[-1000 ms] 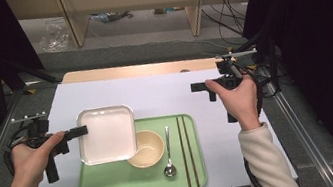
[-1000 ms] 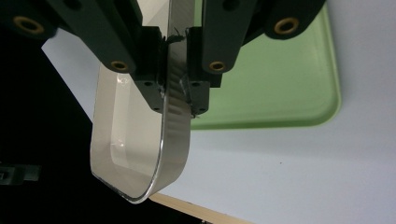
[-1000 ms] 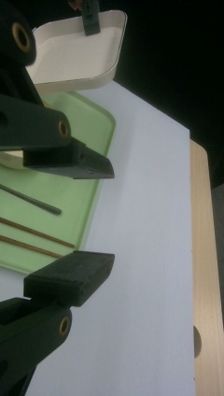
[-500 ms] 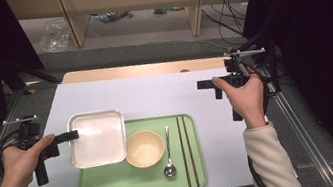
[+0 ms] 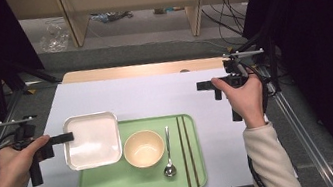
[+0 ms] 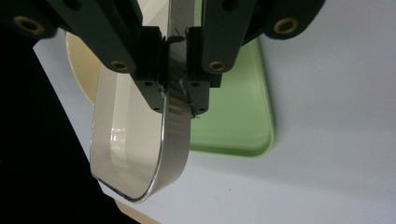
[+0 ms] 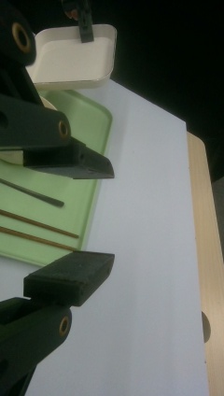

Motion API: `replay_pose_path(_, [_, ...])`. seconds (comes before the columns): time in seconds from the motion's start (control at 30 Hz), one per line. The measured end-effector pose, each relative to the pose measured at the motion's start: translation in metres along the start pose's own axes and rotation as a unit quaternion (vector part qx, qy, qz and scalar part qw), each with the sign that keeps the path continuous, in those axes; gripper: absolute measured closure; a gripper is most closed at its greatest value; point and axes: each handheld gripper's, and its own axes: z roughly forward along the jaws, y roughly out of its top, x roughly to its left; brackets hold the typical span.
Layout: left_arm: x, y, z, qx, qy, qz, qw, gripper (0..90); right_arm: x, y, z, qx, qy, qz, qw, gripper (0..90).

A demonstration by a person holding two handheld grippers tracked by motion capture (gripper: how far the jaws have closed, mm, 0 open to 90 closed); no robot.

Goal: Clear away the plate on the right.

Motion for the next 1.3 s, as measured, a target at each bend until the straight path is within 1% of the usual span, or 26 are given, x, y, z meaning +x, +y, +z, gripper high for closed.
replay_pose_path(0.07, [0.003, 0.0, 0.0, 0.003, 0.001, -0.005, 1.0, 80.5, 0.0, 0.0, 0.0, -0.001, 0.0, 0.002, 1.0, 53.2])
replay_pose_path(0.1, [0.005, 0.0, 0.001, 0.005, 0.002, -0.009, 0.9999, 80.5, -0.003, 0.0, 0.0, -0.005, -0.004, -0.017, 0.9998, 53.2])
replay_pose_path(0.13, [0.007, 0.0, 0.001, 0.007, 0.004, -0.009, 0.9999, 80.6, -0.002, 0.0, 0.0, -0.004, -0.003, -0.011, 0.9999, 53.1])
replay_pose_path(0.17, [0.008, 0.0, 0.002, 0.009, 0.006, -0.011, 0.9999, 80.5, -0.002, 0.0, 0.0, -0.004, -0.004, -0.011, 0.9999, 53.1])
replay_pose_path(0.2, [0.01, 0.0, 0.002, 0.012, 0.009, -0.008, 0.9999, 80.5, -0.003, 0.0, 0.0, -0.007, -0.002, -0.013, 0.9999, 53.1])
replay_pose_path(0.23, [0.011, -0.001, 0.003, 0.013, 0.008, -0.01, 0.9998, 80.5, -0.002, 0.0, 0.0, -0.006, 0.0, -0.012, 0.9999, 53.0])
replay_pose_path(0.27, [0.012, -0.001, 0.003, 0.014, 0.013, -0.013, 0.9997, 80.5, -0.002, 0.0, 0.0, -0.003, -0.003, -0.01, 0.9999, 52.9])
replay_pose_path(0.3, [0.012, -0.001, 0.004, 0.016, 0.018, -0.014, 0.9996, 80.5, -0.001, 0.0, 0.0, -0.001, 0.0, -0.003, 1.0, 52.9])
replay_pose_path(0.33, [0.013, -0.002, 0.005, 0.017, 0.023, -0.013, 0.9995, 80.5, -0.002, 0.0, 0.001, -0.001, -0.003, -0.009, 1.0, 52.8])
replay_pose_path(0.63, [0.012, -0.003, 0.018, 0.043, 0.037, -0.004, 0.9984, 80.5, -0.002, 0.0, 0.002, 0.003, -0.001, -0.008, 1.0, 52.6])
replay_pose_path(0.8, [0.013, -0.005, 0.027, 0.055, 0.039, -0.005, 0.9977, 80.5, -0.001, -0.001, 0.004, 0.007, 0.001, -0.002, 1.0, 52.5])
replay_pose_path(0.83, [0.013, -0.005, 0.029, 0.057, 0.039, -0.006, 0.9976, 80.5, -0.003, 0.0, 0.004, 0.009, -0.004, -0.014, 0.9998, 52.5])
replay_pose_path(0.87, [0.014, -0.005, 0.031, 0.059, 0.039, -0.006, 0.9975, 80.5, -0.002, 0.0, 0.004, 0.011, -0.005, -0.013, 0.9999, 52.5])
replay_pose_path(0.9, [0.013, -0.004, 0.033, 0.062, 0.039, -0.007, 0.9973, 80.5, -0.001, -0.001, 0.005, 0.01, -0.002, -0.005, 0.9999, 52.4])
replay_pose_path(0.97, [0.013, -0.004, 0.035, 0.065, 0.037, -0.008, 0.9972, 80.5, 0.0, -0.001, 0.005, 0.013, 0.0, -0.001, 0.9999, 52.4])
replay_pose_path(1.03, [0.013, -0.004, 0.037, 0.066, 0.037, -0.009, 0.9971, 80.5, 0.0, -0.001, 0.005, 0.013, -0.001, -0.001, 0.9999, 52.4])
replay_pose_path(1.07, [0.012, -0.004, 0.04, 0.07, 0.036, -0.01, 0.9968, 80.5, 0.0, -0.001, 0.005, 0.013, -0.001, -0.002, 0.9999, 52.4])
replay_pose_path(1.1, [0.013, -0.004, 0.042, 0.072, 0.035, -0.005, 0.9968, 80.5, 0.0, -0.001, 0.005, 0.013, -0.001, -0.002, 0.9999, 52.4])
replay_pose_path(1.17, [0.012, -0.004, 0.046, 0.075, 0.035, -0.011, 0.9965, 80.5, -0.001, -0.001, 0.006, 0.014, -0.001, -0.002, 0.9999, 52.4])
replay_pose_path(1.2, [0.012, -0.004, 0.048, 0.078, 0.036, -0.009, 0.9963, 80.5, 0.0, -0.001, 0.006, 0.014, -0.001, -0.002, 0.9999, 52.4])
replay_pose_path(1.23, [0.012, -0.004, 0.049, 0.077, 0.037, -0.015, 0.9962, 80.4, 0.0, -0.001, 0.006, 0.014, -0.001, -0.002, 0.9999, 52.4])
replay_pose_path(1.27, [0.013, -0.003, 0.05, 0.078, 0.037, -0.012, 0.9962, 80.4, -0.001, -0.001, 0.006, 0.013, -0.003, -0.006, 0.9999, 52.4])
replay_pose_path(1.3, [0.013, -0.003, 0.051, 0.078, 0.033, -0.015, 0.9963, 80.3, -0.001, -0.001, 0.006, 0.014, -0.001, -0.004, 0.9999, 52.4])
